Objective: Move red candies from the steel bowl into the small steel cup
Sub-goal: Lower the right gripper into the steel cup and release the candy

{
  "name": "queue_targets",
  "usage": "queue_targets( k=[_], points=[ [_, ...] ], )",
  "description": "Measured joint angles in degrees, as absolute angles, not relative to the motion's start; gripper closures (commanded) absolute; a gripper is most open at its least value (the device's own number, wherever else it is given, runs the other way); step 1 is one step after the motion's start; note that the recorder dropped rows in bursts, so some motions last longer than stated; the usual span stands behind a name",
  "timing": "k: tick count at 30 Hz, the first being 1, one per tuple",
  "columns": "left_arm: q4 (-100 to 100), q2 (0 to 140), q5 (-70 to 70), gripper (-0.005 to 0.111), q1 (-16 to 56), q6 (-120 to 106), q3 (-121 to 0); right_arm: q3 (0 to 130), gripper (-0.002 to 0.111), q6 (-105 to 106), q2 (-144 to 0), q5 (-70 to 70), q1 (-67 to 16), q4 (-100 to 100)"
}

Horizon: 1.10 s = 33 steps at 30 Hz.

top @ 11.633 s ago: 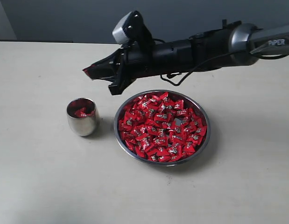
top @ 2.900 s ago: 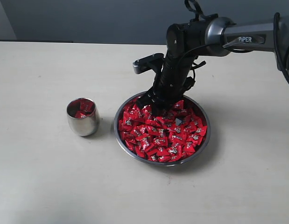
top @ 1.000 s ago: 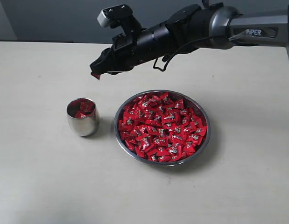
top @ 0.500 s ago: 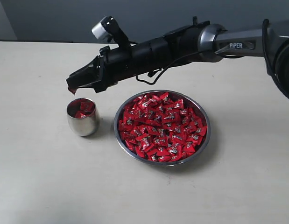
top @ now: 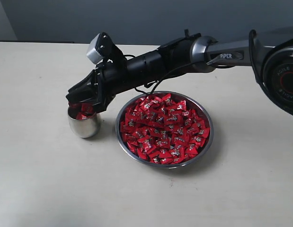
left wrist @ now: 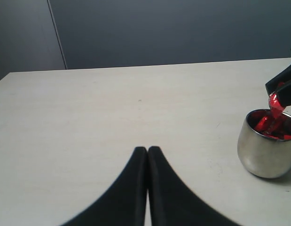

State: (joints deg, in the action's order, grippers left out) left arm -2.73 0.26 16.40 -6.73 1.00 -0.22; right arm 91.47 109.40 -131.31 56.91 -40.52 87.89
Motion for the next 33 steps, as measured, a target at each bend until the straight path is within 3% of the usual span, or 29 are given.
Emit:
queue_targets(
  k=[33],
  points=[
    [-2.7, 0.3, 16.4, 0.106, -6.7, 1.0, -0.2, 91.5, 0.109, 116.9, -131.3, 49.0, -41.9, 80.9]
  ],
)
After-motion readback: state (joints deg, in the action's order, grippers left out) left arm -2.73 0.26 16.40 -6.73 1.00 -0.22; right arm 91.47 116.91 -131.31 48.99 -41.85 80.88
